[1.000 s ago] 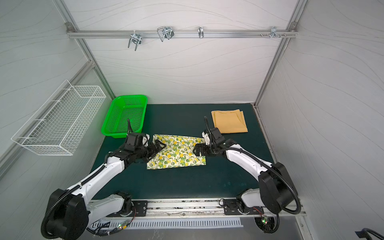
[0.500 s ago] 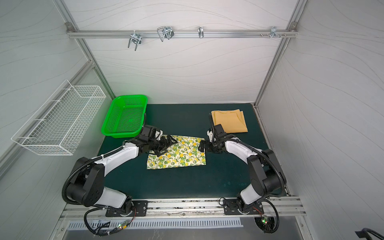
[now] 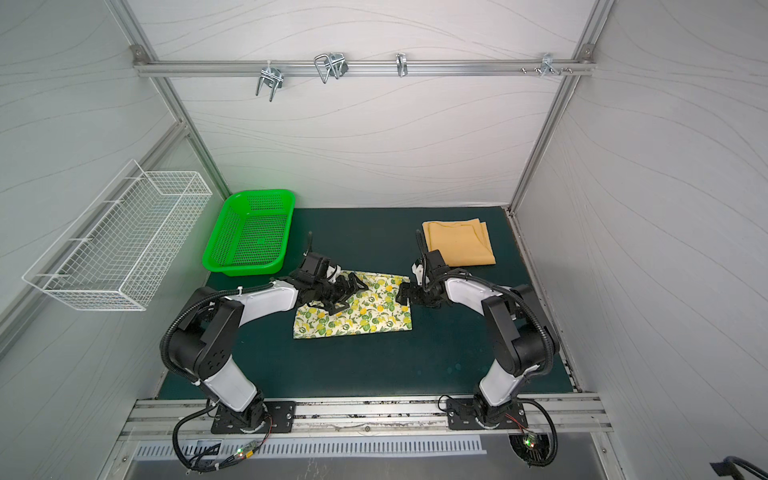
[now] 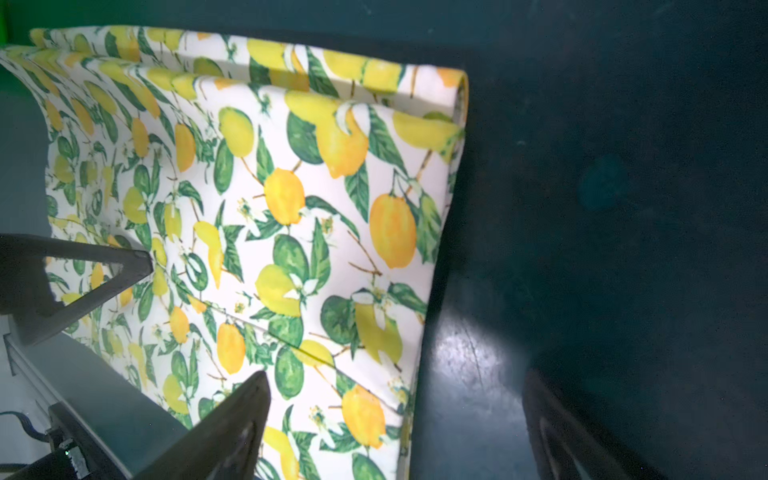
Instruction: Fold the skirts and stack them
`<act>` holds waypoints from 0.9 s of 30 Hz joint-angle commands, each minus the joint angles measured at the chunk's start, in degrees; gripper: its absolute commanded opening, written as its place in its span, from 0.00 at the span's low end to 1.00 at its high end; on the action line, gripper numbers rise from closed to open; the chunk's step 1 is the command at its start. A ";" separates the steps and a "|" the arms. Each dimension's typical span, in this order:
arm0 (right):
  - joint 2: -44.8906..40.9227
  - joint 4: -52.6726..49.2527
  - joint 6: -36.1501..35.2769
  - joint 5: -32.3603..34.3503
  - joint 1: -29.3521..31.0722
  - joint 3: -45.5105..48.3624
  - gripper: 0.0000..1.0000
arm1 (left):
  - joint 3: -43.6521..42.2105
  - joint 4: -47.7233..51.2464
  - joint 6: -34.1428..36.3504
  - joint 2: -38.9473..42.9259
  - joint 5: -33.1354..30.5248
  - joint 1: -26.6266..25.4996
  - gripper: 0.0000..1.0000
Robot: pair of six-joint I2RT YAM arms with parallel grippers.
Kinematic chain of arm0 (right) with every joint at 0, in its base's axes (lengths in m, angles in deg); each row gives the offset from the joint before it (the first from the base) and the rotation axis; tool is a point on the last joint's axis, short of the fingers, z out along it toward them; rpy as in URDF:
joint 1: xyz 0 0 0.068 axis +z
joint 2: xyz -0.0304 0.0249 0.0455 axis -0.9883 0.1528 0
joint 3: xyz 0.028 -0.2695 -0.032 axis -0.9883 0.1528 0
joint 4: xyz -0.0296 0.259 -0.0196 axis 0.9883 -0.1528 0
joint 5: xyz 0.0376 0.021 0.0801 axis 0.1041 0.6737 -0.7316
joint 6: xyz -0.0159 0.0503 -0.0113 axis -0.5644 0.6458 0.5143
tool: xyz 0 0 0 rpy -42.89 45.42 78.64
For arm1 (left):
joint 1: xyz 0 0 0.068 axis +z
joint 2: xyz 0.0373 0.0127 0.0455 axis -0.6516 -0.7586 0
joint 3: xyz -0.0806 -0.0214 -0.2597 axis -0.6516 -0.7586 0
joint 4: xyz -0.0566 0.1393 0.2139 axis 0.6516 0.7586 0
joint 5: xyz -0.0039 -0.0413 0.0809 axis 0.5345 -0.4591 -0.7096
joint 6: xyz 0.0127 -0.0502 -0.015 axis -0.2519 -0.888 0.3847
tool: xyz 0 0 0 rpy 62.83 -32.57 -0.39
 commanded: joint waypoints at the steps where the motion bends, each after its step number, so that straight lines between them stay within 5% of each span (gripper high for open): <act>1: 1.98 1.34 0.64 -2.26 -0.16 -0.01 0.92 | -0.46 -1.65 -0.05 -1.20 -1.26 -0.18 0.99; 18: 1.66 5.84 6.73 -1.22 5.55 4.14 0.81 | -1.60 0.46 1.11 -2.25 -3.65 -0.18 0.99; 27: 3.50 9.56 9.08 -3.13 4.04 5.39 0.50 | -1.93 -0.09 1.03 -2.35 -3.56 -0.16 0.99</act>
